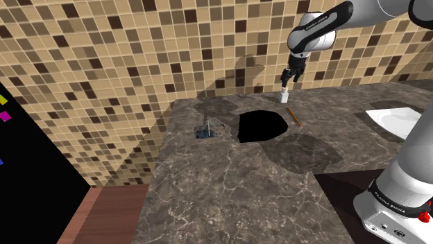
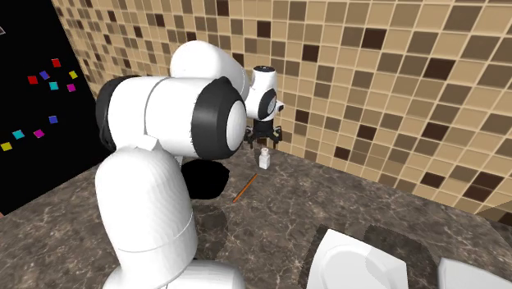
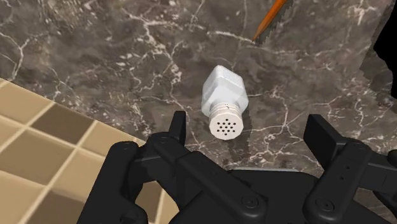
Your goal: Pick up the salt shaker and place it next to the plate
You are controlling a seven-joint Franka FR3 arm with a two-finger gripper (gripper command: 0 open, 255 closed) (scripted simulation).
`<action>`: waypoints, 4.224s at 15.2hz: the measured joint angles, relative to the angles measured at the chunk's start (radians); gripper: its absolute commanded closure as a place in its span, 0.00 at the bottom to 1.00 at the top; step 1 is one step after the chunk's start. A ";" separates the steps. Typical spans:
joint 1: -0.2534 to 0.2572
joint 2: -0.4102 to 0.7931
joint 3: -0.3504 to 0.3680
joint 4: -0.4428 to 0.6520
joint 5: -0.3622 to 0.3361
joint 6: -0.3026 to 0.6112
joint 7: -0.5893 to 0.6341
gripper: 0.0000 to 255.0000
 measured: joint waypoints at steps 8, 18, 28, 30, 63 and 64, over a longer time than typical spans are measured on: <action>-0.012 0.091 0.003 0.005 0.036 0.085 -0.035 0.00; -0.014 0.106 0.004 0.004 0.042 0.100 -0.039 1.00; -0.012 0.098 0.004 0.011 0.038 0.086 -0.035 1.00; -0.011 0.083 0.001 0.017 0.030 0.066 -0.030 1.00; -0.013 -0.189 -0.018 0.080 -0.074 -0.257 0.011 1.00; -0.017 -0.221 -0.021 0.050 -0.084 -0.257 0.008 1.00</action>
